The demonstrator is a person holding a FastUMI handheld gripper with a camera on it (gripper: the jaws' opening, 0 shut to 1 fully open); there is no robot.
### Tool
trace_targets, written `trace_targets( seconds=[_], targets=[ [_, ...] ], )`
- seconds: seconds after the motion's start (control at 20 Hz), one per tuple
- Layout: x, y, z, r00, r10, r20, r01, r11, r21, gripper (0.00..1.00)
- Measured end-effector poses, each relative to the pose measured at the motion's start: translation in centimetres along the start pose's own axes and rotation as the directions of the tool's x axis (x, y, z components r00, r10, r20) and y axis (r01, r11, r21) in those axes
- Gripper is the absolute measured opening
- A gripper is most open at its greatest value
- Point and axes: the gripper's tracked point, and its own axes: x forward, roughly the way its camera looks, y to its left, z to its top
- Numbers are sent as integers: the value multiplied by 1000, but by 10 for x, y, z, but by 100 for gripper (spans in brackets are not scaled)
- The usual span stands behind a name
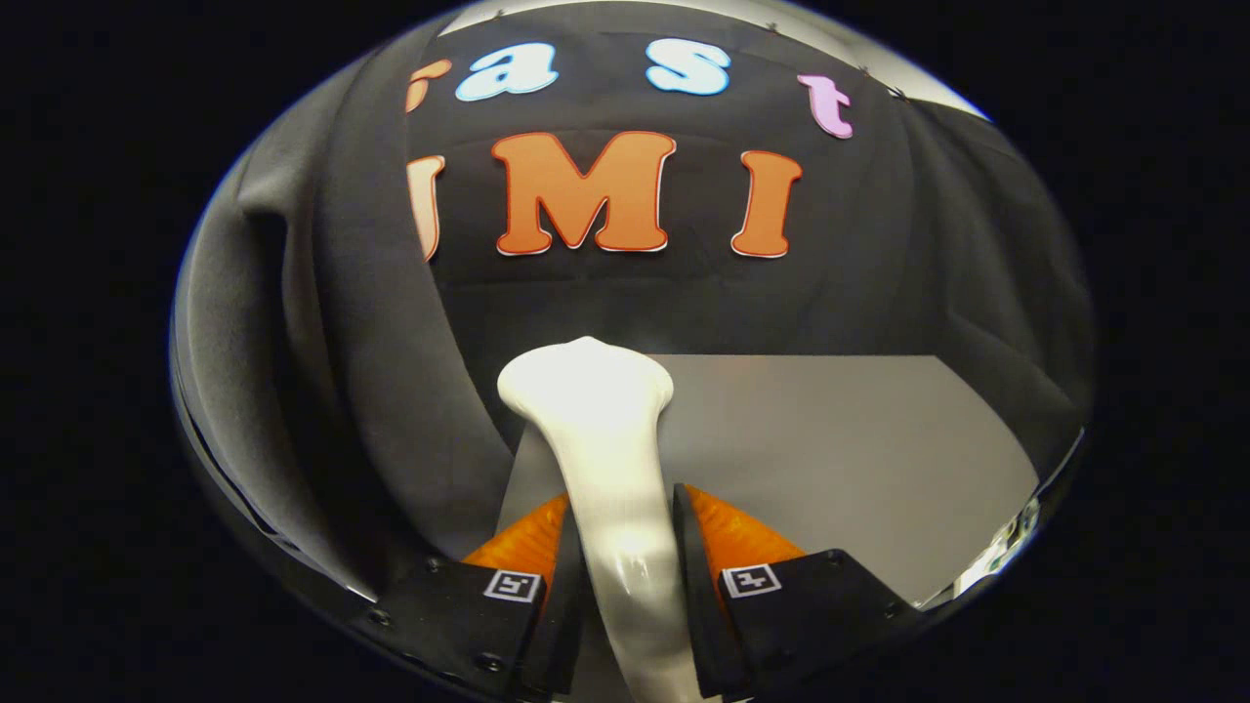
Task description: Iron the clothes twice with a garment steamer, once on the left side and once on the right side.
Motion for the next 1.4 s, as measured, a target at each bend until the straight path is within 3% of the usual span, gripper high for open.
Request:
trace_targets(
  seconds=[0.1, 0.3, 0.7, 1.1, 1.4],
  targets=[
    [-9, -2, 2, 999, -44, -9, 44, 998, -44, 48],
    [-11, -5, -1, 995, -103, 14, 103, 994, -22, 47],
    [-35, -1, 3, 986, -108, 124, 106, 994, 26, 45],
    [-81, 5, 10, 956, -162, 245, 157, 987, 43, 43],
    [-140, 6, 28, 902, -224, 369, 211, 975, 76, 42]
  ],
)
